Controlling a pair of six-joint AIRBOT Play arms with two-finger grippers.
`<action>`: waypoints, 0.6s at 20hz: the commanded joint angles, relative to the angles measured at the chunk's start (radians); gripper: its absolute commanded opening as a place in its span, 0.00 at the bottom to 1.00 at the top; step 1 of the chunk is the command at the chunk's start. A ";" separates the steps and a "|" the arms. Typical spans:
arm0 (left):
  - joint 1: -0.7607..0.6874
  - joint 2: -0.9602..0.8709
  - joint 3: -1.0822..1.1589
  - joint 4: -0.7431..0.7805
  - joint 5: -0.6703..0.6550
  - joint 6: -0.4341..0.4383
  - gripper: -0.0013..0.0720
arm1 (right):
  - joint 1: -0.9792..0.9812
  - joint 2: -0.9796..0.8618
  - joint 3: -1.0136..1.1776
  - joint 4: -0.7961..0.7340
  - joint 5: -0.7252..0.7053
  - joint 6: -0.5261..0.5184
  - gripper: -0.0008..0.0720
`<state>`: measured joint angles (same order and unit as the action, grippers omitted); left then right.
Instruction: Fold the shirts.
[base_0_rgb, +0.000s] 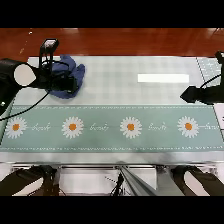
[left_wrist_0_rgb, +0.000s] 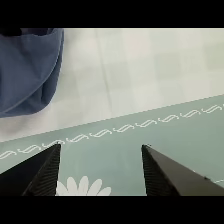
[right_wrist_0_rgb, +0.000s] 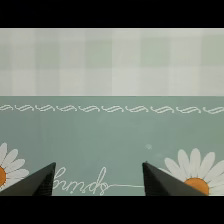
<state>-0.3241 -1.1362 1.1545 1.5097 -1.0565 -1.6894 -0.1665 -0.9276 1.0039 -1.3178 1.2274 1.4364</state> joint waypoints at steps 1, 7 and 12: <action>0.000 0.000 0.000 0.000 0.000 0.000 0.83 | 0.001 0.000 0.001 0.000 0.000 0.000 0.85; 0.000 -0.001 0.000 0.000 0.014 0.000 0.83 | 0.001 0.000 0.001 0.000 -0.001 0.000 0.85; -0.001 -0.001 0.000 -0.022 0.053 0.000 0.83 | 0.001 0.000 0.000 0.023 -0.069 0.001 0.85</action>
<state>-0.3241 -1.1362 1.1545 1.5059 -1.0336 -1.6890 -0.1665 -0.9276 1.0039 -1.3121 1.1847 1.4364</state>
